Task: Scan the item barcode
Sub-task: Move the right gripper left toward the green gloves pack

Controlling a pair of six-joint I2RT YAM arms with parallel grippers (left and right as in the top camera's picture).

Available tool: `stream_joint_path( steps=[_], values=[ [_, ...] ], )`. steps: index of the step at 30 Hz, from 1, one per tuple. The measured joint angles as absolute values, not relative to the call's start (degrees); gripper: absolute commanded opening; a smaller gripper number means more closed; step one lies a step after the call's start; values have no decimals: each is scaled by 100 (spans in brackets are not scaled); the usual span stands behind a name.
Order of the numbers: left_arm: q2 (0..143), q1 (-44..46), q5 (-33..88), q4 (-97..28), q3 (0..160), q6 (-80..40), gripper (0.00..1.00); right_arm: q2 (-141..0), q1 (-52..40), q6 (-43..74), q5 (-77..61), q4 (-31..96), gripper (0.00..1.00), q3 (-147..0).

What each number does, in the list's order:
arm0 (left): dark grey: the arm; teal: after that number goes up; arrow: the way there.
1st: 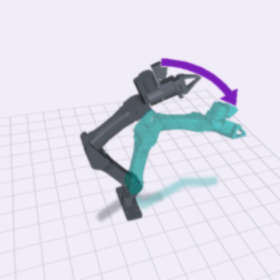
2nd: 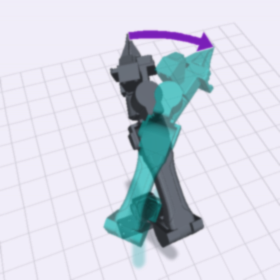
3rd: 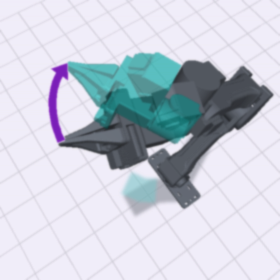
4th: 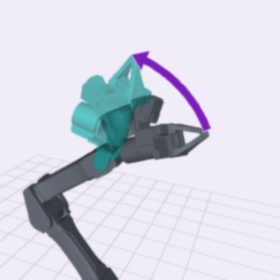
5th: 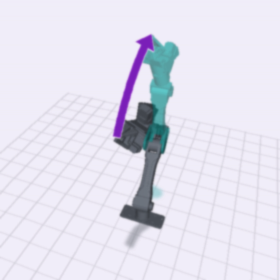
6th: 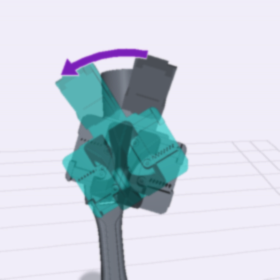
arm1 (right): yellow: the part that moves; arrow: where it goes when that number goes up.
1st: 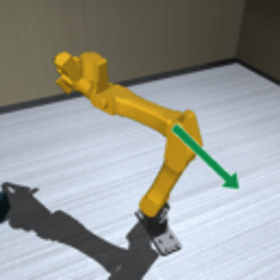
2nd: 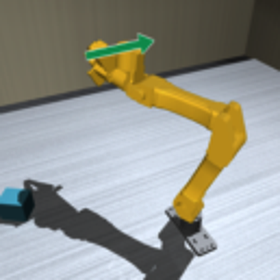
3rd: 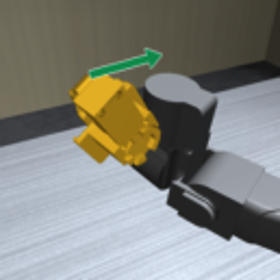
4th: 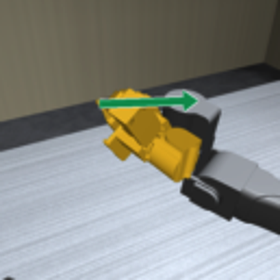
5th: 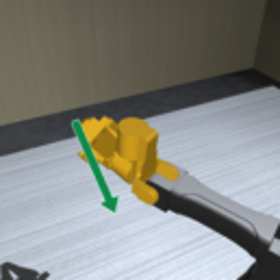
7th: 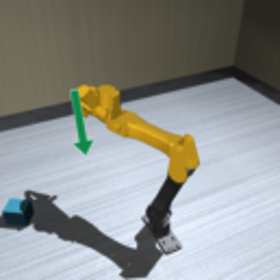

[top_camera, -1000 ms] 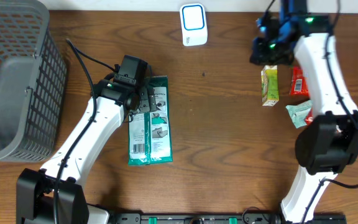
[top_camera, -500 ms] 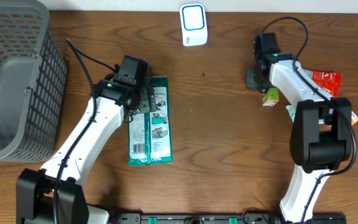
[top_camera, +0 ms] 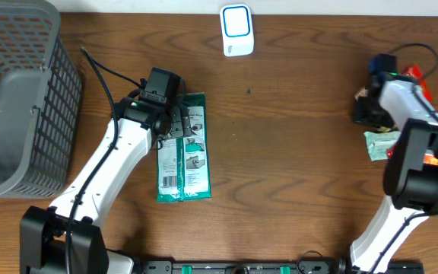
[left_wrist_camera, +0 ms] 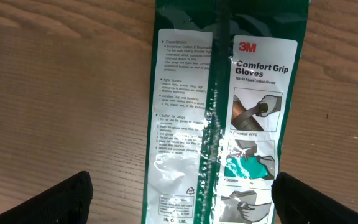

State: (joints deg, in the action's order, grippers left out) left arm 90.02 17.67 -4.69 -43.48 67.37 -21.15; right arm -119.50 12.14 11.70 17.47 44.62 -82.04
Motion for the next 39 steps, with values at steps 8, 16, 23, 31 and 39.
stream_joint_path(
  steps=[8,16,23,31,39],
  values=[
    [9002,1767,-469,-4348,6737,-2115,93,-11950,1354,617,694,4724,20,-8278],
    [9002,1767,-469,-4351,6737,-2115,93,-11764,967,281,-1000,5310,39,-8965],
    [9002,1767,-469,-4351,6737,-2115,93,-11493,213,167,-2703,5201,55,-9026],
    [9002,1767,-467,-4281,6737,-2115,98,-11493,-1052,438,-3116,4733,56,-8661],
    [9004,1758,-972,-4381,6737,-2257,7,-11493,-2200,993,-3205,3944,56,-7940]
  ],
)
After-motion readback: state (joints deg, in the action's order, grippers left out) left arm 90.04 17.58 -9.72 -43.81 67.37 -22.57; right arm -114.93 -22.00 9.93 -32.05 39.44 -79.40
